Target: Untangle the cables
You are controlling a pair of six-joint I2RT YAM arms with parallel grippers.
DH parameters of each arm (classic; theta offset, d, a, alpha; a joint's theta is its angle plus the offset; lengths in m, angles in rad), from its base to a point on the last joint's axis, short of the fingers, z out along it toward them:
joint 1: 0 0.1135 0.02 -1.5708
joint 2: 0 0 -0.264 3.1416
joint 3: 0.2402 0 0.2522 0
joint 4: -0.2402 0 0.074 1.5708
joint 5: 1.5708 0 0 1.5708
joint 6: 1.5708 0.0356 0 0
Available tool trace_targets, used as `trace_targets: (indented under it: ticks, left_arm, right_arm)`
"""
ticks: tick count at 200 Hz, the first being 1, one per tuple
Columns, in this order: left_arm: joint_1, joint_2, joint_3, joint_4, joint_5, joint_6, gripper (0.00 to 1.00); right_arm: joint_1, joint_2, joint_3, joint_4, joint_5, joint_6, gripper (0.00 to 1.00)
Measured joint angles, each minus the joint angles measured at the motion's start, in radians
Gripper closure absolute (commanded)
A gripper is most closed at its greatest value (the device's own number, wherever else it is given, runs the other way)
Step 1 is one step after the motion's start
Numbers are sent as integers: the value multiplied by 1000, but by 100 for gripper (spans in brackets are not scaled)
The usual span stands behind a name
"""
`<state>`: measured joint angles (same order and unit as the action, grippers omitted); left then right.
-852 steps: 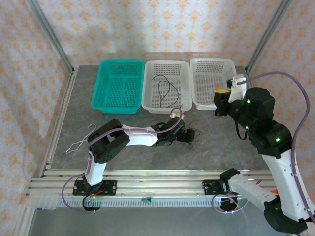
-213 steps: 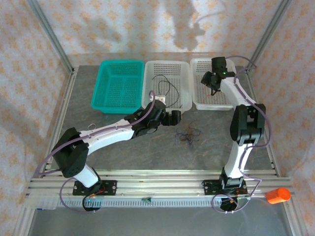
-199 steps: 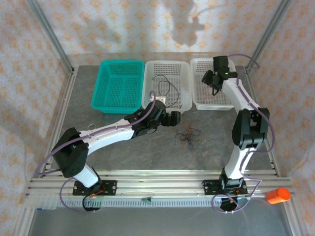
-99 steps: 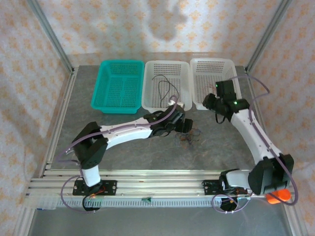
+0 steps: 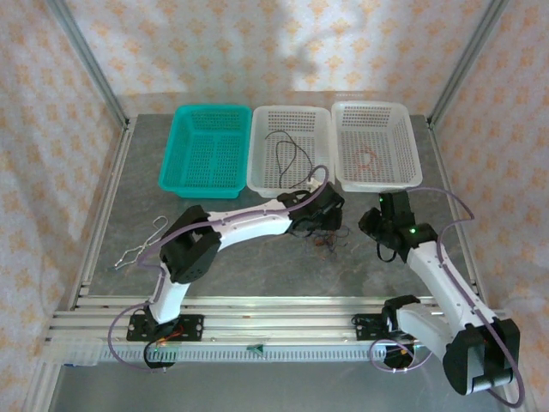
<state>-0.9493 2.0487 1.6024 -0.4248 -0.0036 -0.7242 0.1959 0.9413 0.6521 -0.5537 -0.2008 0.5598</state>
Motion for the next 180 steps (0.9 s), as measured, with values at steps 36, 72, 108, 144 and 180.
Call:
trace_targets:
  ticks: [36,72,108,144,180]
  left_arm:
    - [0,56,58,-62,-8,-28,49]
    - [0,95,103,-94,-13,-69,51]
    - [0,122,144,-122,-34,-98,49]
    - [0,161,192,-158,-58,-110,51]
    - [1,200,238,-180,-69,-116,61]
  right_arm:
    - [0,-48,-3,13,40,24,71]
    - [0,-55,-3,12,71,24,71]
    - [0,-69,-3,12,78,23,71]
    - [0,-69,-3,12,78,23,71]
    - [0,-69,-1,8,78,19,71]
